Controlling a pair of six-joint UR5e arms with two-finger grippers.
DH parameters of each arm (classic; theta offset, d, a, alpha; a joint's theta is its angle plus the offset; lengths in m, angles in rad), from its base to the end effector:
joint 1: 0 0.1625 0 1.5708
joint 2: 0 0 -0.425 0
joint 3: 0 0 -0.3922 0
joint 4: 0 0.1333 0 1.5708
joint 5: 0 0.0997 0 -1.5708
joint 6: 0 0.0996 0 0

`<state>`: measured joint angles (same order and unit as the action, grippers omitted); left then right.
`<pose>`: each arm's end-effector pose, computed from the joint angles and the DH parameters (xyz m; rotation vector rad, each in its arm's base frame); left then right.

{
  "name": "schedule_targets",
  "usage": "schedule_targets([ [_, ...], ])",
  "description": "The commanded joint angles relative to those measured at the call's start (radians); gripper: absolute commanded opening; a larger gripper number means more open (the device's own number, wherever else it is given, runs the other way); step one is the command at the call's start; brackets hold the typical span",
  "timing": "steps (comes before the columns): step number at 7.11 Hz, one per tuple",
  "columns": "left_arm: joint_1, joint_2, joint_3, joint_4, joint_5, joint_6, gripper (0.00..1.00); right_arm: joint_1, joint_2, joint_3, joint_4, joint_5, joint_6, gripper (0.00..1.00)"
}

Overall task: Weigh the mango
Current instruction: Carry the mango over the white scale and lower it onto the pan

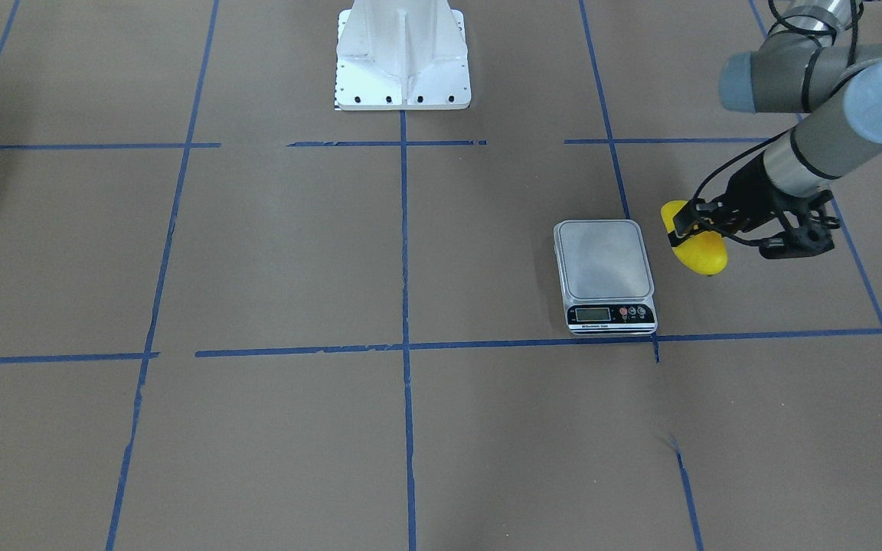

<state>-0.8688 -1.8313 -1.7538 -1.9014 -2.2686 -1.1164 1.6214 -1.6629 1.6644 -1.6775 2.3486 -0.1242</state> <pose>0.3270 -0.4940 0.3897 -0.0664 0.9893 -0.1100 0.0858 -0.4410 0.6661 -0.0316 -0.7828 -0.0289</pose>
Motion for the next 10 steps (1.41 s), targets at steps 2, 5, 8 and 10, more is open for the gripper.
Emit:
schedule_targets([
  [2,0.088,-0.062,0.066,-0.008,0.078,-0.030,0.00,0.000,0.000,0.000,-0.001,0.000,0.000,1.00],
  [5,0.088,-0.059,0.073,-0.008,0.077,-0.005,0.77,0.000,0.000,0.000,-0.001,0.000,0.000,1.00],
  [8,-0.005,-0.049,0.022,0.039,0.063,0.067,1.00,0.000,0.000,0.000,-0.001,0.000,0.000,1.00],
  [10,-0.146,-0.059,-0.122,0.372,0.040,0.322,1.00,0.000,0.000,0.000,-0.001,0.000,0.000,1.00],
])
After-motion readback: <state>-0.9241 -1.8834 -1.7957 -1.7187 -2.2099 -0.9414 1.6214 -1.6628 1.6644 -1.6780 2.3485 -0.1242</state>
